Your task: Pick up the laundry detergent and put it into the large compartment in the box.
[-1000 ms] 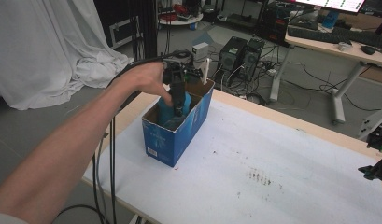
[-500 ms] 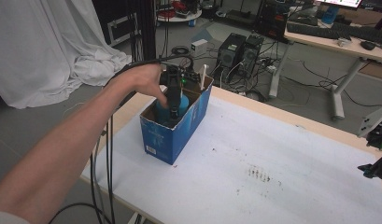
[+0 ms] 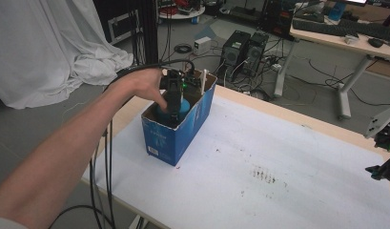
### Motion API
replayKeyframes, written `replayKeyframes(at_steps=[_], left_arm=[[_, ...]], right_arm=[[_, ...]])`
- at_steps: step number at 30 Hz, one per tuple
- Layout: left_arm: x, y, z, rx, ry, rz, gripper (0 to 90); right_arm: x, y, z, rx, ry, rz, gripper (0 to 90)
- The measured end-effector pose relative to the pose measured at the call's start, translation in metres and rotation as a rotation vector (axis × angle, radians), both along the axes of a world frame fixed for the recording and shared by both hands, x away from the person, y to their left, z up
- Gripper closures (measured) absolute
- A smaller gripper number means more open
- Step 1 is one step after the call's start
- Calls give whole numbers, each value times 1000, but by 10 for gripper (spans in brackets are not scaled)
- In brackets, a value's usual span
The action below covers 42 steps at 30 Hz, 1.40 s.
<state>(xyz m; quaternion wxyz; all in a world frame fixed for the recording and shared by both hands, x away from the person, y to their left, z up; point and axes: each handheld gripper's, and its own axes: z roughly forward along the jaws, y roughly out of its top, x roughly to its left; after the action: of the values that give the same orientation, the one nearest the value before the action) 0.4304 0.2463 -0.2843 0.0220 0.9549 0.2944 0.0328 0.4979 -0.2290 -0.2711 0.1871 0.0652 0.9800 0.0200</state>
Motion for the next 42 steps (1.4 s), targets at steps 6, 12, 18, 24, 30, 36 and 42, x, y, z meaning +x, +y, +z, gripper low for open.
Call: replayKeyframes(at_steps=[6,12,18,24,30,36,42], left_arm=[[2,-1,-1,-4,-2,-4,379],[6,-4,-1,-3,1,-4,379],[5,-3,-1,-4,3,-1,379],[5,-4,-2,1,5,-2,376],[6,-4,-2,2,9,2,375],[7,-3,-2,1,14,16,371],[7,-3,-3,18,8,24,345]], right_arm=[[0,1,-1,1,-1,6,134],[1,1,-1,-1,1,7,134],[1,0,-2,-1,2,3,134],[1,0,-2,-4,4,1,134],[1,0,-3,-5,5,5,134],[1,-1,-2,-4,6,2,134],[0,-2,-2,-1,6,-2,134]])
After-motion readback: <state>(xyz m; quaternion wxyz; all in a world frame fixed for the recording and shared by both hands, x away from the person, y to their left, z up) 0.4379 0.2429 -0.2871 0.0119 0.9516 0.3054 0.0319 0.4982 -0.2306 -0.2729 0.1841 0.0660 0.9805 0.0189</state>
